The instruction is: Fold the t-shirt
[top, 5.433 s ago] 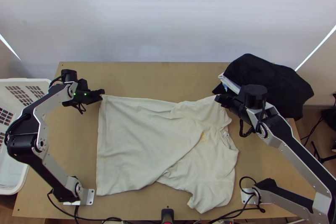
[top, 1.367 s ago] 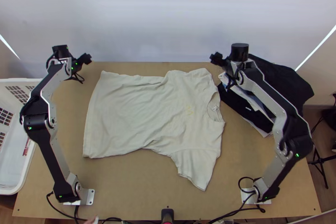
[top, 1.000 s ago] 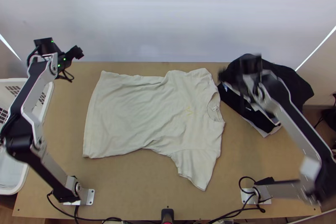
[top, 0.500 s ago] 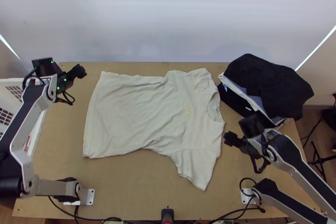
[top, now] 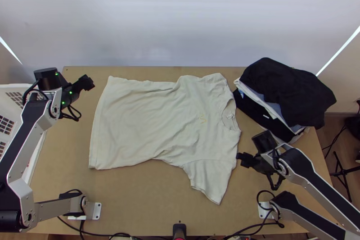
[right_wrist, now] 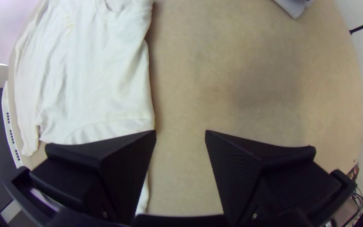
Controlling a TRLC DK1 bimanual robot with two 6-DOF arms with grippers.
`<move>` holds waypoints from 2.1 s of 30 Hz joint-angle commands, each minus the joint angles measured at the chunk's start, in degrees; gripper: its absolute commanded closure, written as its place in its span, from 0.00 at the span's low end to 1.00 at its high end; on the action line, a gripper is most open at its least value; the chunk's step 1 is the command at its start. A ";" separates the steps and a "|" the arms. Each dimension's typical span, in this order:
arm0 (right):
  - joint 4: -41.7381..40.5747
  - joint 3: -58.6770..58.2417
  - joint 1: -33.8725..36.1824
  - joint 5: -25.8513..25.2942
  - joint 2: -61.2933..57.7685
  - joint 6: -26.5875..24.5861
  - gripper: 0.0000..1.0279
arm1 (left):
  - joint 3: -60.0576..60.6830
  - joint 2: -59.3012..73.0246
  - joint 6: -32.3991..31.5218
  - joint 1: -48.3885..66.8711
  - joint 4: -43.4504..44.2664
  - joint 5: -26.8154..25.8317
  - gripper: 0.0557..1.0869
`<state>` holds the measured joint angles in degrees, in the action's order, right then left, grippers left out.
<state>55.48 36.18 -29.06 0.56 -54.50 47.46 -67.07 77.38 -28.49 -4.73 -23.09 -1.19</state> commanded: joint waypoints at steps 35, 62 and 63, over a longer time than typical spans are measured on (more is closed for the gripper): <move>-18.48 -1.82 -6.80 0.50 -13.09 2.81 0.88 | 0.10 0.75 24.10 1.92 -33.77 1.54 0.05; -15.85 -0.15 -7.06 -4.86 -15.37 2.81 0.96 | 28.66 -30.71 60.39 1.74 -37.29 1.19 0.23; -15.85 -0.15 -7.06 -5.04 -15.46 2.81 0.96 | 28.92 -31.42 60.39 2.18 -37.90 1.19 0.23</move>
<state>38.81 35.53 -36.10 -3.66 -69.43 50.11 -41.34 54.81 27.94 -4.82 -57.54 2.02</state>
